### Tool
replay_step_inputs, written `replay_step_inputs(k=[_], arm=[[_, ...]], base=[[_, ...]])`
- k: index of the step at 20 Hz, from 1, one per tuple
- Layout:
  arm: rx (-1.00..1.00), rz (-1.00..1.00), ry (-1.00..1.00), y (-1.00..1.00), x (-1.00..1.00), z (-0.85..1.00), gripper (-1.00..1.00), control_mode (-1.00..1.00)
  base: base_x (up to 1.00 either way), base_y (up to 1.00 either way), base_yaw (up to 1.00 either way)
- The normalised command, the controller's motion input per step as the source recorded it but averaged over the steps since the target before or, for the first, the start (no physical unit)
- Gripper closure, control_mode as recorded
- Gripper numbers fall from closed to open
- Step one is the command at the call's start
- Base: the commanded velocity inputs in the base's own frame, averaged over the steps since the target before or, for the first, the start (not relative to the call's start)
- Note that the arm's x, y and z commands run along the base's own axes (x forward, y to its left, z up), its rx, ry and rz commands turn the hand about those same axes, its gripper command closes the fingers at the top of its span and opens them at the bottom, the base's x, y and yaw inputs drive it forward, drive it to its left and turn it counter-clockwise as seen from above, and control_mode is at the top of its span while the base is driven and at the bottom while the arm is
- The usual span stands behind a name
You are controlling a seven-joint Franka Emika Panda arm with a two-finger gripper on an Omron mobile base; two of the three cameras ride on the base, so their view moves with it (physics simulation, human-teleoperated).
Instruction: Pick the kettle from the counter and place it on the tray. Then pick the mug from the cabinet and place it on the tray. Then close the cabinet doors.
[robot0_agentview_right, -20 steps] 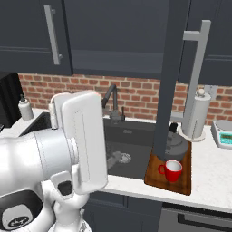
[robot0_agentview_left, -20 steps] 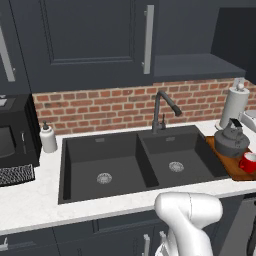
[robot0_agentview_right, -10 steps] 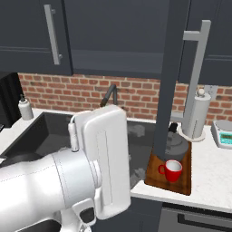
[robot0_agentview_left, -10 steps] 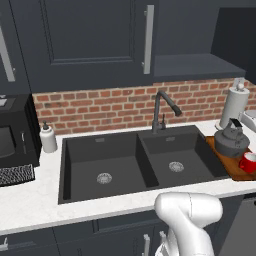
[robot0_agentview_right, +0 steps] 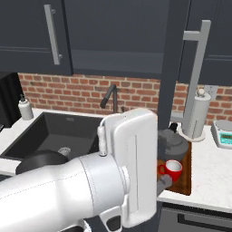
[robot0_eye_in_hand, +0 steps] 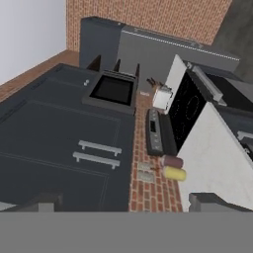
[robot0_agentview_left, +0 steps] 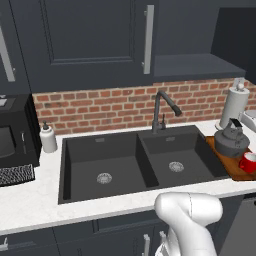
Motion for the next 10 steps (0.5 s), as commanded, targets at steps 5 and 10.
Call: replay_step_inputs(k=[5, 10], arm=[[0.0, 0.0, 0.0, -0.31, -0.01, 0.02, -1.0, -1.0], [0.0, 0.0, 0.0, -0.31, 0.03, 0.0, -1.0, -1.0]], base=[[0.0, 0.0, 0.0], [0.0, 0.0, 0.0]])
